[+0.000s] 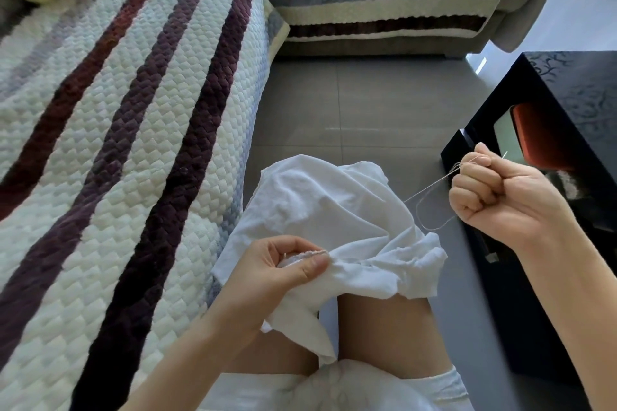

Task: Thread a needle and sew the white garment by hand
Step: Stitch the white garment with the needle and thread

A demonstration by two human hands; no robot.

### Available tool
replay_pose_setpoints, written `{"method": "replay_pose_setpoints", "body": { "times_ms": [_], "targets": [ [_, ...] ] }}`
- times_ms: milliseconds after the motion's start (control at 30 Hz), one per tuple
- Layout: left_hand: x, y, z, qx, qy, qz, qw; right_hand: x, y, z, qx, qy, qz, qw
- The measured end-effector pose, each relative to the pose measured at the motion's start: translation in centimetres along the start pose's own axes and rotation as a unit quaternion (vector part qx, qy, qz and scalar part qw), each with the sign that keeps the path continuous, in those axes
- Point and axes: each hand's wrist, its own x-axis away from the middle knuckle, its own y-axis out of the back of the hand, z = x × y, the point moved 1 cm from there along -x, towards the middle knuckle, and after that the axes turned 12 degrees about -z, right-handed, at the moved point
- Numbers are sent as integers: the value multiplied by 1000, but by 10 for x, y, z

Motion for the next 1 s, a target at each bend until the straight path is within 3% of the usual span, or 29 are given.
{"method": "replay_pose_setpoints", "body": {
  "times_ms": [67,100,167,200,233,300,367,467,567,767,1000],
  "targets": [
    [1,-1,-1,3,7,-2,1000,-4,1,-5,135,85,-45,986],
    [2,-1,-1,4,10,-2,1000,-5,0,-10,263,161,-78,948],
    [2,0,-2,0,7,5,1000,-2,-4,-21,503,307,-146,795],
    [1,1,-2,-1,4,10,1000,-1,-4,-26,570,351,-173,722],
    [1,1,-2,-2,-1,14,1000,1,-4,-32,597,396,-187,673],
    [1,1,-2,-1,-6,15,1000,13,-11,-45,565,507,-143,635],
    [1,1,-2,1,-7,16,1000,29,-20,-63,526,575,-29,627],
    [-1,2,-2,11,-8,22,1000,39,-27,-96,538,579,106,604],
    [-1,3,-2,10,-25,28,999,32,-27,-112,577,553,125,588],
    [0,4,-5,-55,-85,15,995,25,-21,-111,593,405,161,677],
    [-7,11,-7,-127,-139,-5,982,21,-21,-103,598,324,188,709]
  ]
}}
